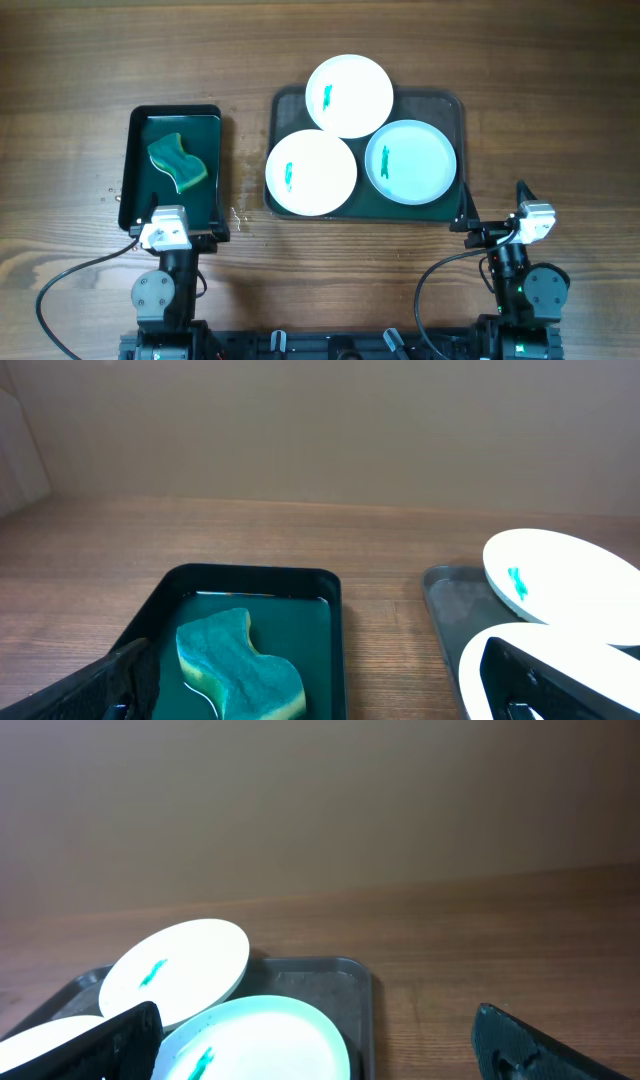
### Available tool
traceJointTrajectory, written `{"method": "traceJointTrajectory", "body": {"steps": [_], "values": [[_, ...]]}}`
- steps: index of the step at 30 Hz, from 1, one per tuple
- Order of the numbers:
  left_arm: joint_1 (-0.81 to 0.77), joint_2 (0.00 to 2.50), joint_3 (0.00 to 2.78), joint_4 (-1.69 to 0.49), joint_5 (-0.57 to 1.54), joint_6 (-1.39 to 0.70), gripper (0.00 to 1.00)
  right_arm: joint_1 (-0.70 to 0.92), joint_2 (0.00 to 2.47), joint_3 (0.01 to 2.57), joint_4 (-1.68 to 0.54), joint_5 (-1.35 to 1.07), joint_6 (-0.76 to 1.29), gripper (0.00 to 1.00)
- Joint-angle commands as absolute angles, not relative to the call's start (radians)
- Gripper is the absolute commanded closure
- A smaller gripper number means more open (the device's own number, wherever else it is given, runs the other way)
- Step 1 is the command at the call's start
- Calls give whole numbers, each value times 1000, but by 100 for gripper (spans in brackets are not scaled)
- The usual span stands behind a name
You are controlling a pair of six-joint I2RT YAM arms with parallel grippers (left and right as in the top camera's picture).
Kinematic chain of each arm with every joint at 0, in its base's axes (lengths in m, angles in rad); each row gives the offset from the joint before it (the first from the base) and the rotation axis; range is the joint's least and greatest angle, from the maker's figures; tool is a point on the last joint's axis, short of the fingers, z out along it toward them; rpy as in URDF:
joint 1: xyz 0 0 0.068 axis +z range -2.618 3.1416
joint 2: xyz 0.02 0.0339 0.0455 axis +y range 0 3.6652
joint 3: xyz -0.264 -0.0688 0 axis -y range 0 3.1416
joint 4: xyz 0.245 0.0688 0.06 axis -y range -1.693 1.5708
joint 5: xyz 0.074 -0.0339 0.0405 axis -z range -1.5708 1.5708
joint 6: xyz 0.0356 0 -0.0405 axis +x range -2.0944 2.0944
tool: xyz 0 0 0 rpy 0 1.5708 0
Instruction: Clean dirty plates on tray and stack at the side
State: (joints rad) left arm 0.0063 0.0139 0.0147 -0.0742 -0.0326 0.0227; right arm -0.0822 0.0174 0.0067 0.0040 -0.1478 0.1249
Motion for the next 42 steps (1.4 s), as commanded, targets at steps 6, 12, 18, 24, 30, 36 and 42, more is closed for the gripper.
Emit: {"method": "traceJointTrajectory", "body": {"steps": [6,12,18,24,30,36,42], "values": [[2,3,6,-70,-35,38,0,-88,14,5,8,-133,106,0],[2,3,6,-70,-35,38,0,-88,14,5,8,-133,106,0],[2,3,6,-70,-35,38,0,-88,14,5,8,-133,106,0],[2,3,6,76,498,38,0,-88,14,5,8,-133,106,0],[2,3,6,406,867,46,0,-88,14,5,8,-133,106,0],[2,9,33,556,519,44,0,-88,14,5,8,-133,106,0],[2,238,402,29,95,37,0,-88,14,5,8,-133,106,0]]}}
